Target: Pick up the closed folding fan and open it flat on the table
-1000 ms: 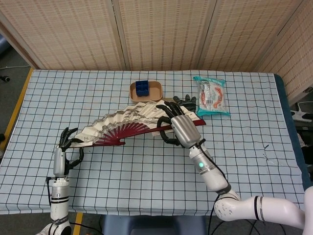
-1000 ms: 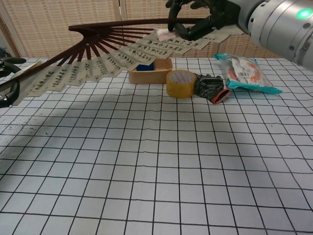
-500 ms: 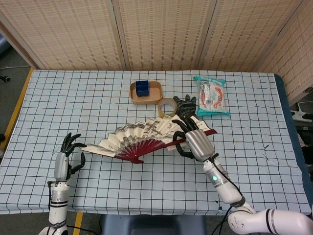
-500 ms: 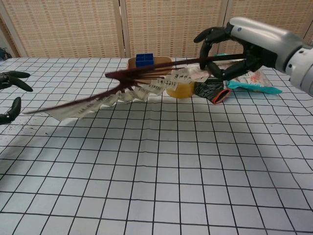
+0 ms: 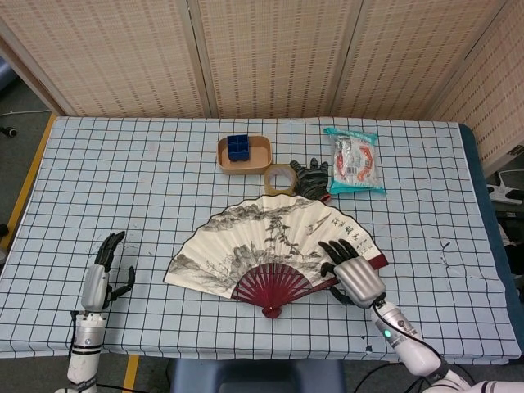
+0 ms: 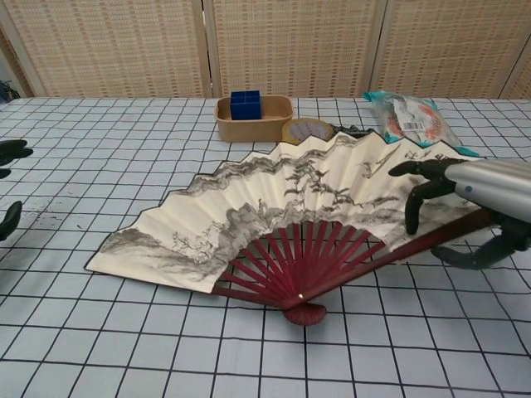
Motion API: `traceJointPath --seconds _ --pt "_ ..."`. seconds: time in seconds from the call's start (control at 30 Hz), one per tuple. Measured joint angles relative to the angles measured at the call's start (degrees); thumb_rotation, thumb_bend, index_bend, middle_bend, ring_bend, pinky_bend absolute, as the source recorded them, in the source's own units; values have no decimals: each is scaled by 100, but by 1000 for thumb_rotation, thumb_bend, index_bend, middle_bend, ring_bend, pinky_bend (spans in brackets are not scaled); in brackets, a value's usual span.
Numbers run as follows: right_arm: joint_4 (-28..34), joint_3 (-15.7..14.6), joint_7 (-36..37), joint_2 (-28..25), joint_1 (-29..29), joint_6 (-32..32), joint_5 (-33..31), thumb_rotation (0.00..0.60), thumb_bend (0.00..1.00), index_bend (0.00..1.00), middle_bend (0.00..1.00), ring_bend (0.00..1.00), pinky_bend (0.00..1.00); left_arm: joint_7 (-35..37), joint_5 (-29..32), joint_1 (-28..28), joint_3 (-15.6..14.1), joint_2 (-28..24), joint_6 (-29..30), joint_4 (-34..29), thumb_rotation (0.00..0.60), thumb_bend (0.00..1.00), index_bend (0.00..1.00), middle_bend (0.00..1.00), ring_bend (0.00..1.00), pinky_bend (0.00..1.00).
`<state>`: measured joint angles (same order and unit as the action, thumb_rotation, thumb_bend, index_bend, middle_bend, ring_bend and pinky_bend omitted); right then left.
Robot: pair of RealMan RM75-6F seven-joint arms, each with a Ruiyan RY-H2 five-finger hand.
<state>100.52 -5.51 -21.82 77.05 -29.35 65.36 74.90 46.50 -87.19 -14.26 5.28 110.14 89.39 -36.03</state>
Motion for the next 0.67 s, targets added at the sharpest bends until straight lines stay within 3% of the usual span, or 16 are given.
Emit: traceJointPath --seconds 0.23,0.33,0.47,0.67 --pt "160 -347 -570 -552 60 -587 -436 600 115 0 0 0 0 12 -135 112 -192 -766 25 -975 600 484 0 0 0 75" --pt "194 -347 -417 -665 169 -463 -308 600 112 0 0 0 0 -238 -262 156 -343 -1355 17 -1665 600 474 0 0 0 71" --pt "61 -334 37 -635 545 408 289 600 114 0 0 0 0 -1202 -466 209 -568 -2363 -6 -2554 600 456 0 0 0 62" --pt "-463 -352 338 -565 1593 2469 1065 600 116 0 0 0 0 -3447 -590 377 -696 -3224 119 -3705 600 455 0 0 0 53"
